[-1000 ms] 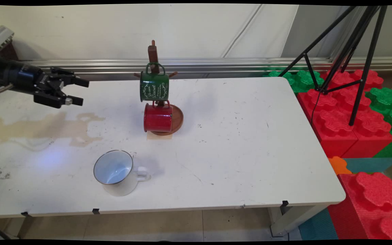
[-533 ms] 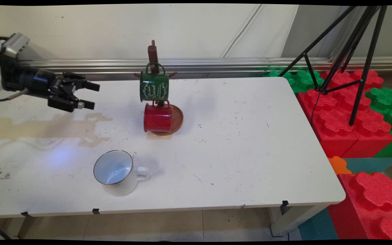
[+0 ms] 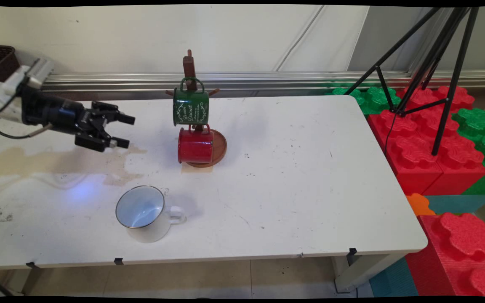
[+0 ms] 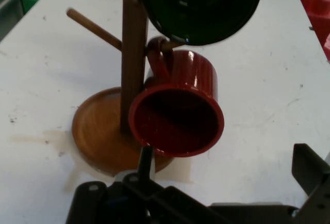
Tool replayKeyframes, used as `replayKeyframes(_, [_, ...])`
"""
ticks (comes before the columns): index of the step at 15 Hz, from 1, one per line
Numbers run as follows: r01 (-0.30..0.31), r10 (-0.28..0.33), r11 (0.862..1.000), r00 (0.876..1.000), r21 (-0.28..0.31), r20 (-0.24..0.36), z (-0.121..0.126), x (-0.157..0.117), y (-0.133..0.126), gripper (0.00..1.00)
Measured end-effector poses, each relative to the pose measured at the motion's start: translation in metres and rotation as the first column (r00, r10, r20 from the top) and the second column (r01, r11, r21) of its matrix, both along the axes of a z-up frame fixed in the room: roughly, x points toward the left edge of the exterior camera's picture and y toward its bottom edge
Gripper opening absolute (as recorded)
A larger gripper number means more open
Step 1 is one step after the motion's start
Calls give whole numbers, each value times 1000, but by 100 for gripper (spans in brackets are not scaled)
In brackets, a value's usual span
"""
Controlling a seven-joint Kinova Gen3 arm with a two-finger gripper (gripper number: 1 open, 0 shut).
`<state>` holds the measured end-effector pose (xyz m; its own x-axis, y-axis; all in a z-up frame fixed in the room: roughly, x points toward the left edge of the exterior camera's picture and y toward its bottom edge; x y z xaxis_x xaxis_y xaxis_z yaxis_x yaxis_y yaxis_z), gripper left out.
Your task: Pick up the red mug from the rack
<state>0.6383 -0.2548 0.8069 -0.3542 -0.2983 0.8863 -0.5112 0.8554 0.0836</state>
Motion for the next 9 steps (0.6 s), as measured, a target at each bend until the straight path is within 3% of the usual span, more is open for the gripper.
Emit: replayKeyframes(9, [31,-31,999,1000,23,-5,-40,-10,-2,100])
